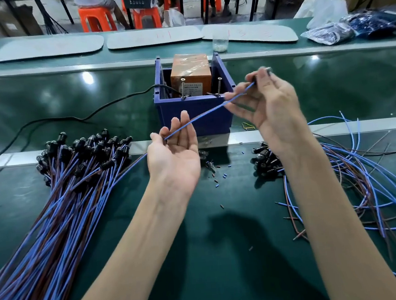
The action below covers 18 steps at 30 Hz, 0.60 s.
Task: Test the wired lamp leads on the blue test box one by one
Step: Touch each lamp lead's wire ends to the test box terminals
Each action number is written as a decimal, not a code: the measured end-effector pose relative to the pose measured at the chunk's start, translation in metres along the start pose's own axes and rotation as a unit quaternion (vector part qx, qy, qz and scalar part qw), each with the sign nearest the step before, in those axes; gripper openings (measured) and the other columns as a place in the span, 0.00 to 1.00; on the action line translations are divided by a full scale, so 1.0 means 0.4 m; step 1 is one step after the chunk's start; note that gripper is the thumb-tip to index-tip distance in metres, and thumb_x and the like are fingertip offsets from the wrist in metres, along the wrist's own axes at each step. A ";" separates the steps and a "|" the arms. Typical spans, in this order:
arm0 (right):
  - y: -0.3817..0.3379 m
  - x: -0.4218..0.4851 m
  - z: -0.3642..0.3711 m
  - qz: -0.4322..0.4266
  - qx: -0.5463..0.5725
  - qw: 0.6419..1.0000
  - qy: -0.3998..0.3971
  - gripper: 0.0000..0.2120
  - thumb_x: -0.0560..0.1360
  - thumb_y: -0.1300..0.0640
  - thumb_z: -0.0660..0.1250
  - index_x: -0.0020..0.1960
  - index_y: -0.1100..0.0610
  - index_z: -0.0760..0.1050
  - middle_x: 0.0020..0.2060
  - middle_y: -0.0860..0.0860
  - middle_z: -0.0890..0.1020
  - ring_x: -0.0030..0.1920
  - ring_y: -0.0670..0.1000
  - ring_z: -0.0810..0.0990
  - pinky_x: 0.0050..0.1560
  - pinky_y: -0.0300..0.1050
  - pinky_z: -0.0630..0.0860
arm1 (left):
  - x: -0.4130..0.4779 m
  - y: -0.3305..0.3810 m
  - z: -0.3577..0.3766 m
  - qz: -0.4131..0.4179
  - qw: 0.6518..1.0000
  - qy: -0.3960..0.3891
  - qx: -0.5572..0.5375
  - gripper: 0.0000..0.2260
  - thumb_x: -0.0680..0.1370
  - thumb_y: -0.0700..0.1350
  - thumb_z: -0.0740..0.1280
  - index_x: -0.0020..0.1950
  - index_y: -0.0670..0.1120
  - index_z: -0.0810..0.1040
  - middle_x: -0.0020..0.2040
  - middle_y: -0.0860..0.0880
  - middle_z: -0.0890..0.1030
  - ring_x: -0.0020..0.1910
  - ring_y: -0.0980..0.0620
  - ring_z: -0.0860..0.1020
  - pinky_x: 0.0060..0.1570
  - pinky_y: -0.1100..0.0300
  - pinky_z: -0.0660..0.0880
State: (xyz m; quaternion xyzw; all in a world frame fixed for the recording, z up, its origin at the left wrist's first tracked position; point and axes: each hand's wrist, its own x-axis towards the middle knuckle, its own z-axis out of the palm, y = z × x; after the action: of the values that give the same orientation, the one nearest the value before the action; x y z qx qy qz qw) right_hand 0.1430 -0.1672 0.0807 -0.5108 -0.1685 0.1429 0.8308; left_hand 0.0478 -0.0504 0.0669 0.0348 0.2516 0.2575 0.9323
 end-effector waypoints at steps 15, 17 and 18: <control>-0.076 0.014 -0.115 0.021 0.003 0.991 0.131 0.15 0.81 0.49 0.58 0.38 0.52 0.67 0.23 0.44 0.61 0.22 0.42 0.56 0.21 0.34 0.51 | 0.004 0.018 -0.009 0.023 0.977 -0.027 0.211 0.17 0.83 0.51 0.53 0.36 0.48 0.63 0.23 0.54 0.59 0.18 0.57 0.56 0.19 0.65 0.54; -0.078 0.009 -0.110 0.009 -0.038 0.994 0.103 0.16 0.80 0.51 0.61 0.35 0.52 0.64 0.24 0.44 0.60 0.23 0.42 0.55 0.21 0.35 0.51 | 0.002 0.008 -0.011 0.021 0.955 -0.045 0.294 0.17 0.83 0.55 0.52 0.37 0.49 0.62 0.23 0.54 0.59 0.18 0.57 0.55 0.20 0.65 0.52; -0.077 0.006 -0.104 0.005 -0.056 0.994 0.092 0.17 0.80 0.52 0.62 0.34 0.52 0.63 0.24 0.44 0.61 0.23 0.42 0.55 0.21 0.34 0.52 | 0.001 0.002 -0.012 0.021 0.942 -0.057 0.329 0.17 0.83 0.57 0.51 0.38 0.49 0.62 0.23 0.54 0.60 0.18 0.57 0.55 0.22 0.65 0.51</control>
State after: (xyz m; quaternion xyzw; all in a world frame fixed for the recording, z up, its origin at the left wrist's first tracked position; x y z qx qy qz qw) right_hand 0.1648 -0.2132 0.0912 -0.5682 -0.0970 0.0896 0.8122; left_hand 0.0454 -0.0497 0.0626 0.3597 0.2677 0.1773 0.8761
